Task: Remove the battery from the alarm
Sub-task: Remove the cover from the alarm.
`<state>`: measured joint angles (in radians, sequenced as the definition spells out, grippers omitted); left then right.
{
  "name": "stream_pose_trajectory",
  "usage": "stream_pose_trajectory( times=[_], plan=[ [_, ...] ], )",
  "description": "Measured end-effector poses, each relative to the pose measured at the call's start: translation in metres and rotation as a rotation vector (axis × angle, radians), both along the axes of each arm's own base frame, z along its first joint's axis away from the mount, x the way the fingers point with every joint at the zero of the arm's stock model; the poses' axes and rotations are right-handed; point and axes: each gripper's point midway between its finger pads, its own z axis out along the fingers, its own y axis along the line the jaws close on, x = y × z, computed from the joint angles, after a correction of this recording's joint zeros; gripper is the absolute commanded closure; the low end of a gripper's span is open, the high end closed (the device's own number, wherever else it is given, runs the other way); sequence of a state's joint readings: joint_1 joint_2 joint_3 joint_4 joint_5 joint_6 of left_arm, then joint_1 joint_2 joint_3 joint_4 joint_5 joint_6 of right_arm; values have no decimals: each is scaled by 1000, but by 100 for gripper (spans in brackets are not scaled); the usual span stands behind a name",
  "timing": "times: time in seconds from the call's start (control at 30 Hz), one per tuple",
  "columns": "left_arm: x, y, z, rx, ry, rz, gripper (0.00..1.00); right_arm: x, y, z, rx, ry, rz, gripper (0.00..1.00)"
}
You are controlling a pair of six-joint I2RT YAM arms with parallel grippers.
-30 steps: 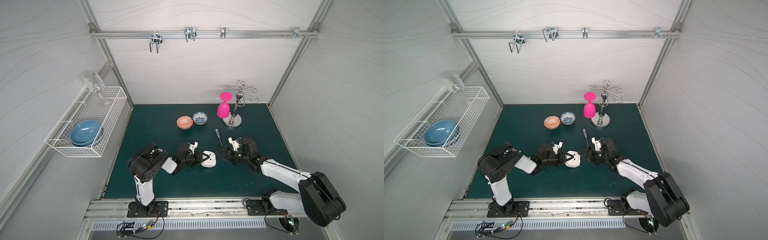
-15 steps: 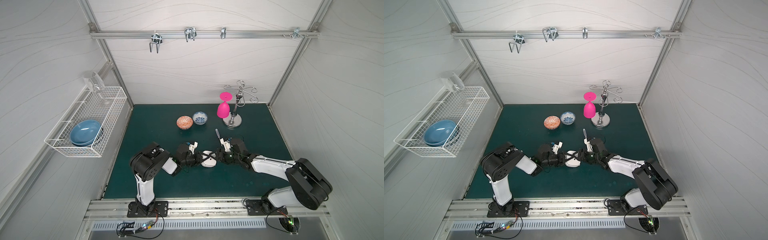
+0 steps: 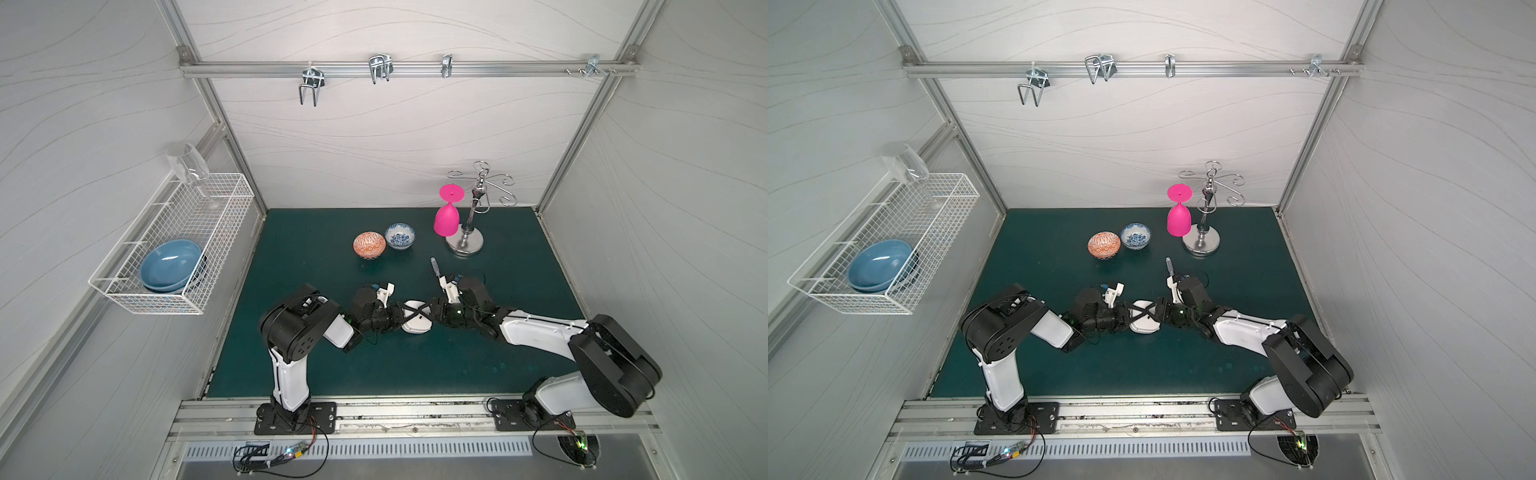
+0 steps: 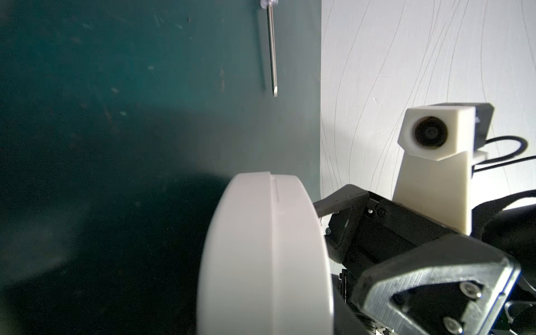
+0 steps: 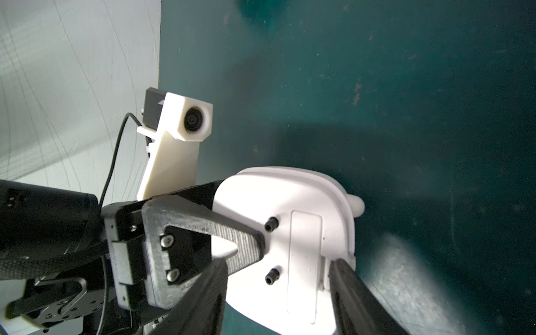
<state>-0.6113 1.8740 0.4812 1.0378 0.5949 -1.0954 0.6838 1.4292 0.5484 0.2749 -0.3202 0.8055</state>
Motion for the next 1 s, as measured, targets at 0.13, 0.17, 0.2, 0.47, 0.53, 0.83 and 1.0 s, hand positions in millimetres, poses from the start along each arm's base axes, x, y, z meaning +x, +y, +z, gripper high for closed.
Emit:
stream_pose_trajectory(
  times=[0.13,0.17,0.2,0.47,0.53,0.83,1.0],
  plan=[
    [0,0,0,0,-3,0,85,-2,-2,-1,-11,4,-5,43],
    [0,0,0,1,-4,0,85,-3,-2,-1,-14,5,-5,43],
    [0,0,0,1,-5,1,85,-3,-2,-1,-15,5,-4,43],
    [2,1,1,4,-10,7,85,-5,-2,-2,-27,3,-4,43],
    [1,0,1,5,-13,4,85,-5,-2,-2,-30,1,-5,44],
    [0,0,1,10,-15,4,85,-4,4,-2,0,24,-8,44],
    [2,4,1,14,-14,17,85,-1,8,0,46,61,-23,44]
  ],
)
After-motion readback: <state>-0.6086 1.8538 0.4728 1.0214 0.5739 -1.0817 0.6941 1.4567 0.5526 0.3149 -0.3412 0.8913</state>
